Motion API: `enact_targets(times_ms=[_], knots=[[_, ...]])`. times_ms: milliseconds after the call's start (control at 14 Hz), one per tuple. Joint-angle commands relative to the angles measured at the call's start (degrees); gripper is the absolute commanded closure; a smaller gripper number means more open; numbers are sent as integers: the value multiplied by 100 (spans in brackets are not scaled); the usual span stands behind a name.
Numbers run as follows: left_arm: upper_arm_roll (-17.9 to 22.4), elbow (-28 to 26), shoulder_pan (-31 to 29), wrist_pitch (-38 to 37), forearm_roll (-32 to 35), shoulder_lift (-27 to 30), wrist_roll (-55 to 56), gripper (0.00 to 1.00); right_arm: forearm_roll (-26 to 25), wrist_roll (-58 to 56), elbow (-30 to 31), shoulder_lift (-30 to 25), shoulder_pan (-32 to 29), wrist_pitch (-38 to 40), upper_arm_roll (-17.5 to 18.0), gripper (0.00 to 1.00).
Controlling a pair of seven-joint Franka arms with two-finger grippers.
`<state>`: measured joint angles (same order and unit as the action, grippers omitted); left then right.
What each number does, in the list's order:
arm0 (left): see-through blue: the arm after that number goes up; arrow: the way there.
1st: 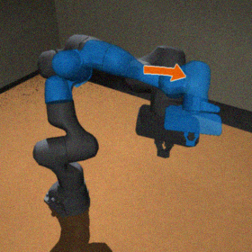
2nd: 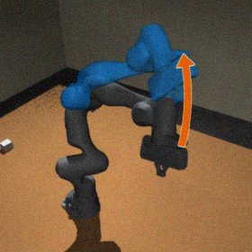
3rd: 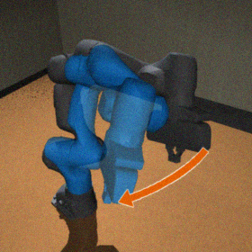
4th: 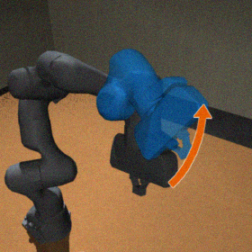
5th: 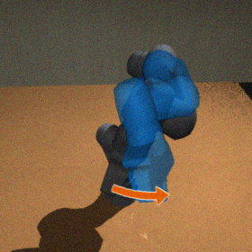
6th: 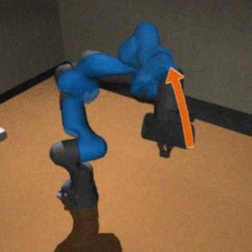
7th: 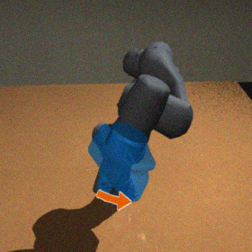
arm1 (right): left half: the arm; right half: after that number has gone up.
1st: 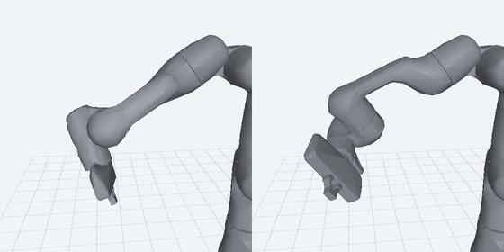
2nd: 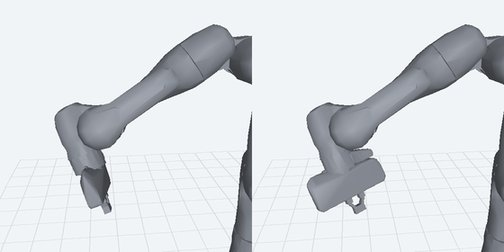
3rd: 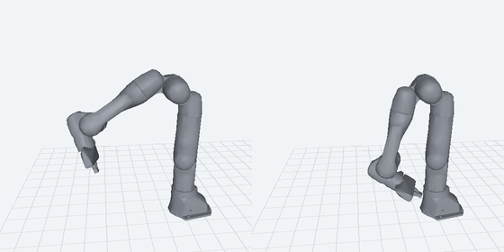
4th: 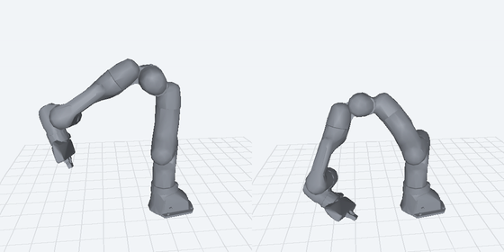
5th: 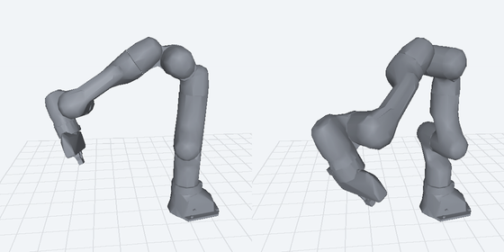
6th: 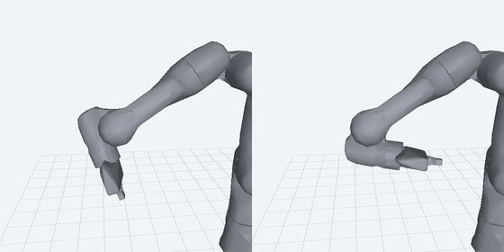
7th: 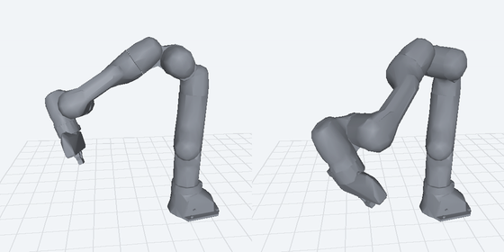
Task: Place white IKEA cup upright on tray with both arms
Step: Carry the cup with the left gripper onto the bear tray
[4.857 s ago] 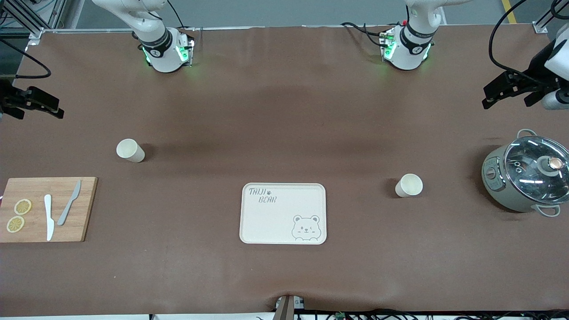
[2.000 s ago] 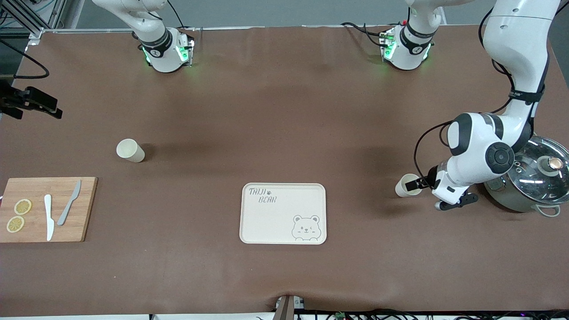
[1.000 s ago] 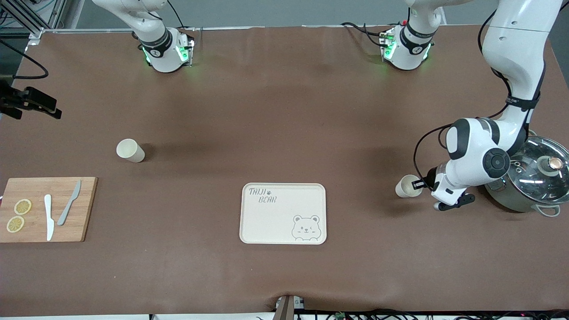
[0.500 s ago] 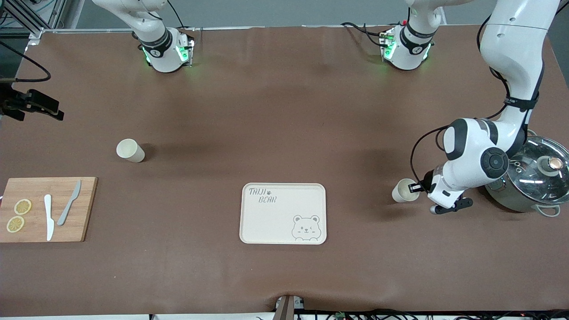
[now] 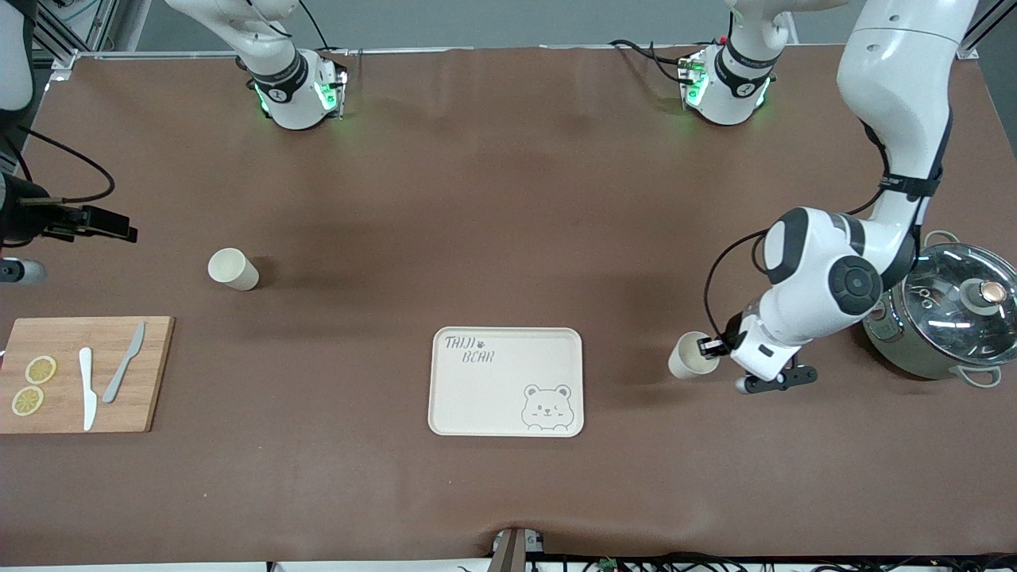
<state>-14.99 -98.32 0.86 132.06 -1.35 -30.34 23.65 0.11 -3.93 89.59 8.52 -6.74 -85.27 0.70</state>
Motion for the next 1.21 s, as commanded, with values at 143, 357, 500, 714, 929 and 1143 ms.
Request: enact_targets(times_ms=[143,357,500,714,929,1143], knots=[[5,1014,598,-102,-120,-621,867,100,24,24,-134,737,-178,-60,36,0],[14,1559,906,-102,-112,-1034,1447,100,69,15,-240,852,-187,19,36,0],[49,1867,1143,-102,-111,-1210,1861,100,112,33,-178,1027,-266,-77,36,0],[93,2280,1460,-93,-103,-1482,2362,100,481,-116,-179,1134,-512,-191,45,0],[277,2632,1802,-67,-103,-1755,2530,100,710,-99,565,1082,-591,-1539,27,0],[725,2625,2320,-110,-68,-1809,2925,100,657,-195,2208,257,-662,-3082,36,0]])
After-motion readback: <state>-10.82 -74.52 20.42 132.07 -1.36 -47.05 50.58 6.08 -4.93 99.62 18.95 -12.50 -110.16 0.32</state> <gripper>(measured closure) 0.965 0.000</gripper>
